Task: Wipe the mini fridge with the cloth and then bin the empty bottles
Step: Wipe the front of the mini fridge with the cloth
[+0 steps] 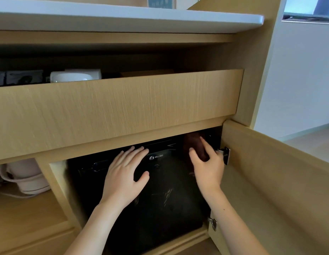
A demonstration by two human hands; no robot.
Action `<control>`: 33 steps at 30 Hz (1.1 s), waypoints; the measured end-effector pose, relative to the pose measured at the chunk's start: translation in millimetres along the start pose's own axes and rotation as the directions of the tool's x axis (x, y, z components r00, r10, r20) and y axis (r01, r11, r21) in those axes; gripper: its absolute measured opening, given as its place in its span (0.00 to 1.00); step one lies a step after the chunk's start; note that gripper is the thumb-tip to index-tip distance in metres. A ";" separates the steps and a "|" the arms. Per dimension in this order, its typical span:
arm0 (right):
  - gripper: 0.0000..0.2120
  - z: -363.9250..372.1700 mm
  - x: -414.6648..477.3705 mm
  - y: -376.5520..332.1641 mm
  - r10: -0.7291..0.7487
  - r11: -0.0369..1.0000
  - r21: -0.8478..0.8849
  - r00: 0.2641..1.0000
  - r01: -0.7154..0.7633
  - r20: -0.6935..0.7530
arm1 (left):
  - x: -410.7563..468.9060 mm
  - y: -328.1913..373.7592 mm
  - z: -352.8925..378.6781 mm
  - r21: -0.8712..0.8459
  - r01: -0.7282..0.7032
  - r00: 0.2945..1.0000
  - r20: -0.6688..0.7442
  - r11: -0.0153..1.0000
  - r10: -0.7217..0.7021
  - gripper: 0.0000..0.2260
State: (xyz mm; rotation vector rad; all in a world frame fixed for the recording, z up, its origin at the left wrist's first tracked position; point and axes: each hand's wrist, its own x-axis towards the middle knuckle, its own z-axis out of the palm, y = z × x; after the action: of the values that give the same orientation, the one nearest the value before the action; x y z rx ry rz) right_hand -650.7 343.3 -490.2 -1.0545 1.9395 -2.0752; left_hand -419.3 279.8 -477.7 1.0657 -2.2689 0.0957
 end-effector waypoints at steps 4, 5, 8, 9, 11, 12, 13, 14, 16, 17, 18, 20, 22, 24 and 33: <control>0.25 22.6 -27.9 -10.3 -0.042 0.995 0.099 0.995 0.032 0.096 | 1.6 0.7 -1.0 -0.010 0.010 1.000 0.009 1.000 -0.009 0.27; 0.26 23.3 -32.8 -11.3 -0.075 0.994 0.090 0.987 0.063 0.145 | 2.0 2.0 -1.9 -0.007 0.011 1.000 0.012 1.000 -0.011 0.28; 0.26 14.6 -23.2 -9.9 -0.095 0.995 0.042 0.979 0.089 0.179 | 1.2 6.1 -4.0 0.003 0.011 1.000 0.012 1.000 -0.011 0.28; 0.25 11.2 -16.7 -9.1 -0.069 0.997 0.047 0.987 0.063 0.148 | 0.9 6.4 -3.6 0.005 0.010 1.000 0.011 1.000 -0.011 0.28; 0.24 8.5 -8.3 -6.0 -0.015 0.997 0.075 0.995 0.008 0.097 | 0.1 5.7 -1.8 0.011 0.007 1.000 -0.003 1.000 -0.007 0.28; 0.24 9.1 -7.0 -4.0 -0.014 0.997 0.077 0.996 0.007 0.093 | 0.1 5.2 -0.5 0.015 0.004 1.000 -0.020 1.000 -0.003 0.28; 0.24 10.6 -8.5 -2.9 -0.023 0.997 0.074 0.995 0.016 0.096 | 0.1 4.8 0.7 0.020 -0.007 0.999 -0.034 1.000 0.007 0.27; 0.24 13.0 -11.6 -3.6 -0.048 0.997 0.066 0.994 0.042 0.102 | -0.4 5.1 1.2 0.025 -0.018 0.999 -0.046 1.000 0.019 0.27; 0.25 21.7 -21.1 -9.5 -0.118 0.993 0.032 0.987 0.116 0.110 | 0.0 6.5 1.0 0.025 -0.053 0.997 -0.062 0.998 0.054 0.27; 0.26 28.6 -27.6 -13.6 -0.153 0.988 0.008 0.981 0.153 0.122 | 0.8 5.0 0.8 0.020 -0.078 0.995 -0.064 0.997 0.079 0.27; 0.26 36.3 -34.4 -18.2 -0.191 0.980 -0.023 0.971 0.196 0.146 | -0.4 2.0 -0.2 0.018 -0.095 0.993 -0.065 0.995 0.096 0.27; 0.28 47.7 -44.7 -27.5 -0.258 0.957 -0.078 0.943 0.279 0.210 | -9.6 -8.7 -8.1 0.038 -0.088 0.991 -0.100 0.995 0.091 0.26; 0.27 51.4 -46.5 -31.6 -0.282 0.945 -0.093 0.924 0.314 0.260 | -29.6 -27.8 -20.5 0.104 -0.031 0.981 -0.190 0.994 0.050 0.25; 0.26 51.2 -46.9 -34.6 -0.246 0.957 -0.097 0.941 0.274 0.233 | -53.3 -51.3 -32.3 0.129 0.035 0.956 -0.293 0.991 0.004 0.24; 0.28 110.8 -126.6 -50.1 -0.372 0.896 -0.099 0.855 0.432 0.360 | -77.9 -88.3 -39.1 -0.066 -0.007 0.971 -0.240 0.998 -0.009 0.31</control>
State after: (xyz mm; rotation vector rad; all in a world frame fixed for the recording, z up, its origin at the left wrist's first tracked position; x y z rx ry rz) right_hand -476.4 325.4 -502.1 -1.8608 1.8734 -1.7501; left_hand -298.8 285.1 -506.9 0.9654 -2.0395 0.1405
